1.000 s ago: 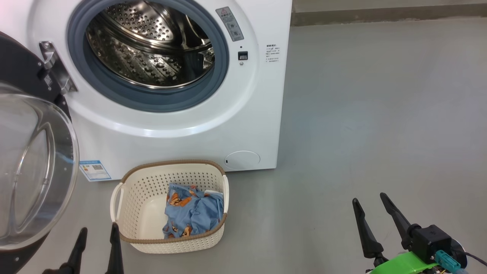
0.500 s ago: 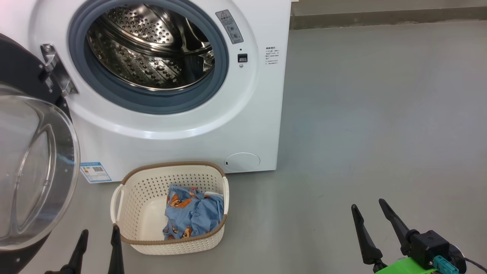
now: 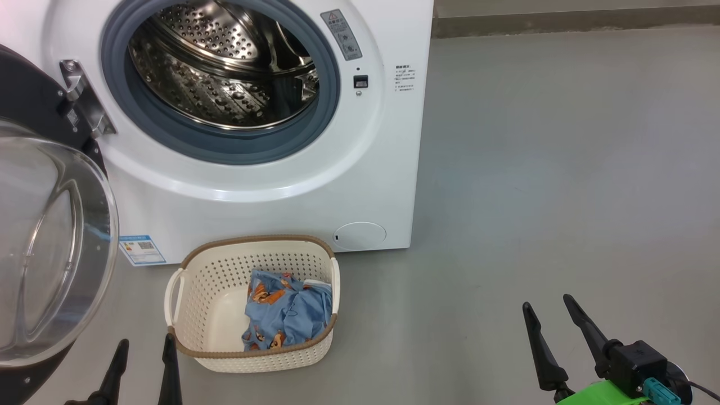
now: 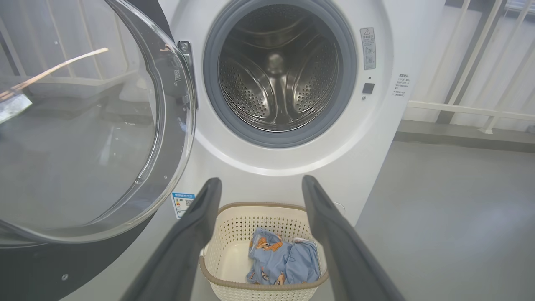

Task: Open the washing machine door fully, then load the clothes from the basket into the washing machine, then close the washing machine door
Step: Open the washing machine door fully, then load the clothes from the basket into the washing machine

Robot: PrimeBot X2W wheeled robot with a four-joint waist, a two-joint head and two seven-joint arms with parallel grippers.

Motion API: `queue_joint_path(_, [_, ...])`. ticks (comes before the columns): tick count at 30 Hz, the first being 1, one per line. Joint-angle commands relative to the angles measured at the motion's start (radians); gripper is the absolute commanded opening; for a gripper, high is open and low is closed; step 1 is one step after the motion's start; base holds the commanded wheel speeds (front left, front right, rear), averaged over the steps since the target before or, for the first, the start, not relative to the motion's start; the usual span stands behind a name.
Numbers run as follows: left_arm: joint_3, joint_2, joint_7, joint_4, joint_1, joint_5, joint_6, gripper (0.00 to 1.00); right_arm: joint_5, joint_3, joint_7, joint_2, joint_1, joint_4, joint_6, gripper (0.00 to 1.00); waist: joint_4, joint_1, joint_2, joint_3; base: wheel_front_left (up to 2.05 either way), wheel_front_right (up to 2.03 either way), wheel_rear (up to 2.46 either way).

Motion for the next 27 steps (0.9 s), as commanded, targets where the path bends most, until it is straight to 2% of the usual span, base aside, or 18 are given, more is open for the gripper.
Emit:
queue_joint_path(1, [0.032,0.013,-0.005,-0.018,-0.024,0.007,0.006,1.0,-0.005,0.024,-0.012,-0.002,-0.017,-0.022,0.003,1.0,0.002,0.0,-0.0001,0.001,0.18,-0.18,0.0])
queue_joint_path(9, [0.029,0.013,-0.005,-0.011,-0.036,0.01,0.013,1.0,-0.006,0.027,-0.012,-0.002,-0.021,-0.019,0.003,1.0,0.012,0.0,-0.0001,0.009,0.8,-0.8,0.0])
queue_joint_path(21, [0.038,0.013,-0.005,-0.035,-0.049,-0.008,0.022,1.0,0.002,0.03,-0.012,-0.002,-0.024,-0.017,0.003,1.0,0.017,0.0,-0.0001,0.033,1.88,-1.88,0.0])
queue_joint_path(27, [0.042,0.013,-0.005,-0.03,-0.061,-0.008,0.023,1.0,0.003,0.026,-0.012,-0.002,-0.032,-0.015,0.003,1.0,0.021,0.0,-0.0001,0.049,1.26,-1.26,0.0])
